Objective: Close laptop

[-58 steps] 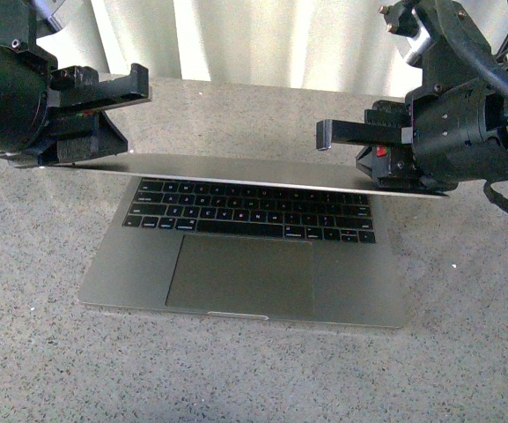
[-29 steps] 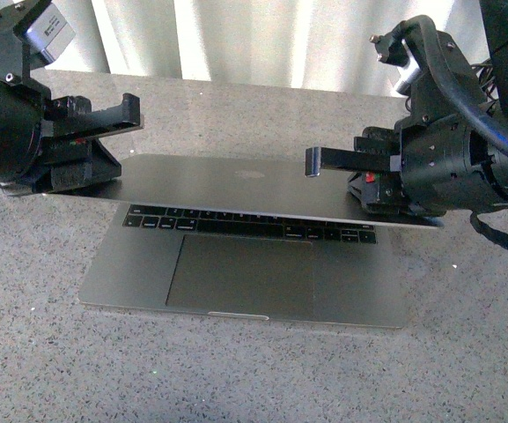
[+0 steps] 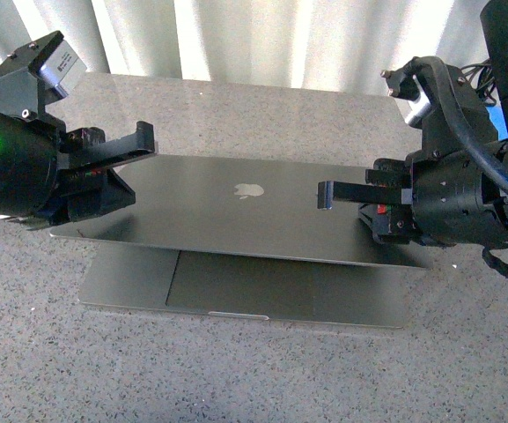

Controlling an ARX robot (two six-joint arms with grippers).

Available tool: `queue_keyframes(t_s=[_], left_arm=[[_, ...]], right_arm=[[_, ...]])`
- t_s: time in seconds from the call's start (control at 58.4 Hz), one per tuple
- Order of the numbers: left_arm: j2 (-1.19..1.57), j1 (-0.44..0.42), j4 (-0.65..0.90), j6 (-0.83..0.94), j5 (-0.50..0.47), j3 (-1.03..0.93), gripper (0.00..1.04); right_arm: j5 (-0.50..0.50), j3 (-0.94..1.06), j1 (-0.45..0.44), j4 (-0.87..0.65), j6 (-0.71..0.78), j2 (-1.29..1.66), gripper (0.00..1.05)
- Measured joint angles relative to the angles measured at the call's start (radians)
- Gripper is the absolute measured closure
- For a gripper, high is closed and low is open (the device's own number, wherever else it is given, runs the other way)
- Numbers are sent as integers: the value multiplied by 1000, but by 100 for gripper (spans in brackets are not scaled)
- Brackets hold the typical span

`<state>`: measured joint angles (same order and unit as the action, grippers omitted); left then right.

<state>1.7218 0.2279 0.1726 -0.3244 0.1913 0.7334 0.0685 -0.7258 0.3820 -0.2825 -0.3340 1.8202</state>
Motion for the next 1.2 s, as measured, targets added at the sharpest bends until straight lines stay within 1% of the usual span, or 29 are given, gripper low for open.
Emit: queue_keyframes(t_s=[0.428, 0.822, 1.198], left_arm=[[21, 26, 53, -50, -1, -55, 101], [82, 43, 139, -99, -5, -96, 101], [129, 40, 193, -125, -4, -128, 101]], right_arm=[[12, 70, -12, -69, -31, 26, 104], [32, 103, -42, -110, -34, 39, 104], [38, 132, -53, -150, -42, 72, 104]])
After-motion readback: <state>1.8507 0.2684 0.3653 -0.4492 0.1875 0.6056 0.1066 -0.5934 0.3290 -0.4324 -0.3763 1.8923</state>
